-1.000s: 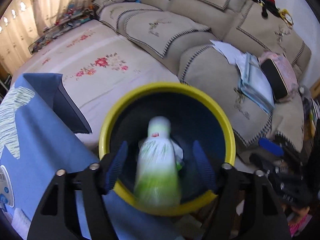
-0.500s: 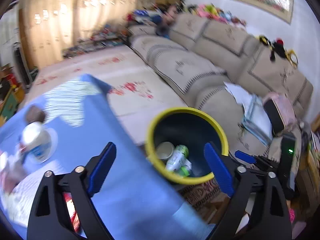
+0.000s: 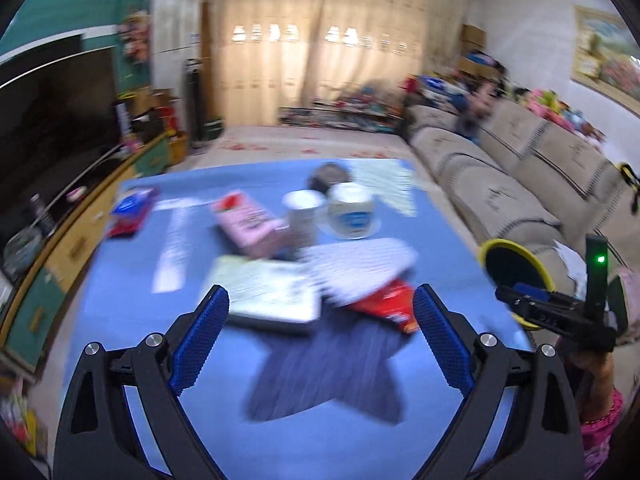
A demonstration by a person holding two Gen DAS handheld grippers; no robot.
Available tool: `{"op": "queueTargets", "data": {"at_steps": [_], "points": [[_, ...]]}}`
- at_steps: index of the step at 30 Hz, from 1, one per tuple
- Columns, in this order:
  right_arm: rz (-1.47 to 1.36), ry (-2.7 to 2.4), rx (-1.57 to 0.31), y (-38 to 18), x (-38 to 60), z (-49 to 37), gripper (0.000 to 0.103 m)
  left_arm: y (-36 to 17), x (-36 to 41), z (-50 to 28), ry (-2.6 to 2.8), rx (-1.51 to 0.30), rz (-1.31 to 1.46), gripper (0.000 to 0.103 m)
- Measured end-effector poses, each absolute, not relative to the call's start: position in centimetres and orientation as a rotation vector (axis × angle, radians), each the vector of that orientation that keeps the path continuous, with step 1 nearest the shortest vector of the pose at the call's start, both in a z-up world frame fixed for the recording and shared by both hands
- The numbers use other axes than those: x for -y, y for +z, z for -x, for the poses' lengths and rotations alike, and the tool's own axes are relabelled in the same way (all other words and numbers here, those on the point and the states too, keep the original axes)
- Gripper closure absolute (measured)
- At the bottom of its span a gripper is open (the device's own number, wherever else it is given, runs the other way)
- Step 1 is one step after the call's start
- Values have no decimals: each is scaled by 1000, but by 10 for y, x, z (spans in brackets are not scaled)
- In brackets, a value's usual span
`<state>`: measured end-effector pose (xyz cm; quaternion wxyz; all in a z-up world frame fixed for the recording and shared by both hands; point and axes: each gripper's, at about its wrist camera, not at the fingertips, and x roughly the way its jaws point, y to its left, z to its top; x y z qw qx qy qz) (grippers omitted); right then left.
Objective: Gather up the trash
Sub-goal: 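Grasp the red snack wrapper with the right gripper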
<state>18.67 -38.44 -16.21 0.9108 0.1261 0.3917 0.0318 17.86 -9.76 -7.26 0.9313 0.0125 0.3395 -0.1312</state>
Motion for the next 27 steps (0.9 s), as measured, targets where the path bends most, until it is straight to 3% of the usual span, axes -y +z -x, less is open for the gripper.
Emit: {"op": "queueTargets", "data": {"at_steps": [7, 9, 11, 16, 21, 27], "points": [[-125, 224, -837, -157, 296, -217, 47, -82, 22, -160, -167, -685, 34, 11], [-72, 242, -832, -158, 282, -223, 40, -84, 10, -156, -155, -683, 45, 11], [-17, 272, -837, -161, 271, -227, 22, -83, -1, -152, -153, -677, 50, 11], [79, 300, -869, -170, 255, -243, 16, -84, -9, -147, -156, -673, 69, 11], [124, 313, -919, -187, 251, -258, 17, -87, -5, -147, -164, -682, 77, 11], [104, 323, -923, -188, 257, -262, 44, -88, -3, -145, -155, -686, 77, 11]]}}
